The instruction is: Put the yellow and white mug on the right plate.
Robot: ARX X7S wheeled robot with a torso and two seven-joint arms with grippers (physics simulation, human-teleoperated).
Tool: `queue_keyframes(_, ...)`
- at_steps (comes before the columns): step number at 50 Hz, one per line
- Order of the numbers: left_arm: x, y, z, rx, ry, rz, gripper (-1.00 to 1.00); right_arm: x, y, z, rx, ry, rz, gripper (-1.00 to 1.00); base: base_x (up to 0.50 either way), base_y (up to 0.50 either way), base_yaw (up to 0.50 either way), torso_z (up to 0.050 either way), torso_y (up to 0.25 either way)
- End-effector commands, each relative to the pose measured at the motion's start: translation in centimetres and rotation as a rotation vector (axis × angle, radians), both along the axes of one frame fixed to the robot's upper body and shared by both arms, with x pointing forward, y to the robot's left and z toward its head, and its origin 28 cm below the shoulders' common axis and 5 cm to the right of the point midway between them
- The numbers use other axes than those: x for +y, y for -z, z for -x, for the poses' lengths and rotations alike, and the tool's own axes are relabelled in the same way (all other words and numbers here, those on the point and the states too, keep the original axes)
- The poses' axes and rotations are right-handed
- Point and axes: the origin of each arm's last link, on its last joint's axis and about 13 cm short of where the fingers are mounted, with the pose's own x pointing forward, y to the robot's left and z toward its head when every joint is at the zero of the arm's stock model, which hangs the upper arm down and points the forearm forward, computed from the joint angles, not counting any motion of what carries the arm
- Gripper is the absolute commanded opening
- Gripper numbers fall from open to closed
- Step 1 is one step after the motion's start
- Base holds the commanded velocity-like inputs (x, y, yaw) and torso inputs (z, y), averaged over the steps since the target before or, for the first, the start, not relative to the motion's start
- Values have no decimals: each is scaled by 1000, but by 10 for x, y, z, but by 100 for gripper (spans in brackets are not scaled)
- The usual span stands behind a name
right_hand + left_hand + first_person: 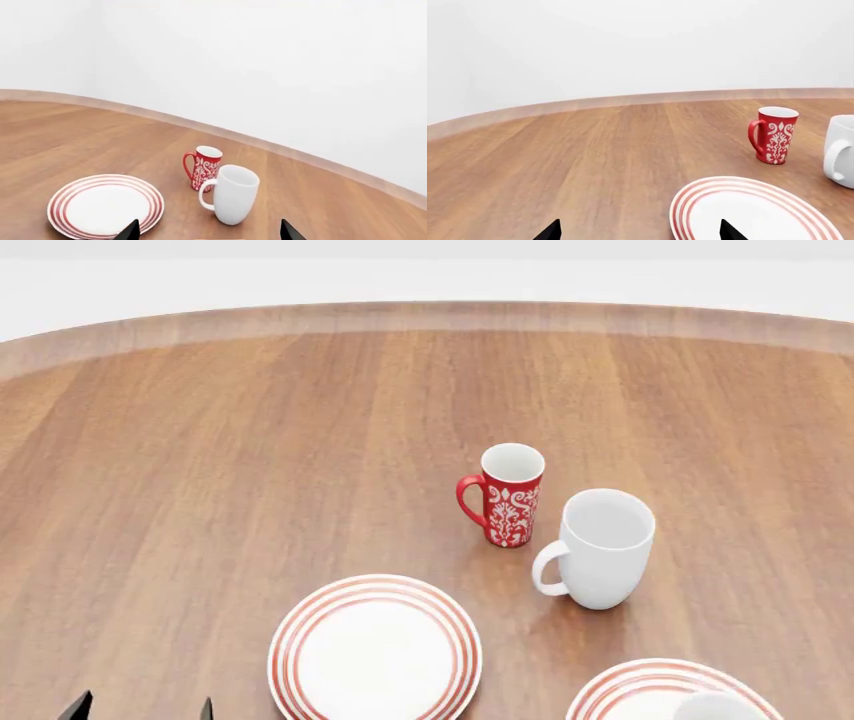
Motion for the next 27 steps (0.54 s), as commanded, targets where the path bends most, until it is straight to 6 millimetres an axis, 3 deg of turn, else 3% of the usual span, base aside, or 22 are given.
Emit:
queue_keyframes(1, 0, -1, 0, -2, 1, 1, 100, 7, -13, 7, -63, -60, 12, 100, 0, 0, 0, 0, 0)
queue_keyframes(27, 0, -1, 0, -3, 1, 3, 100, 20, -31, 20, -146, -144, 43, 100, 0, 0, 0, 0, 0)
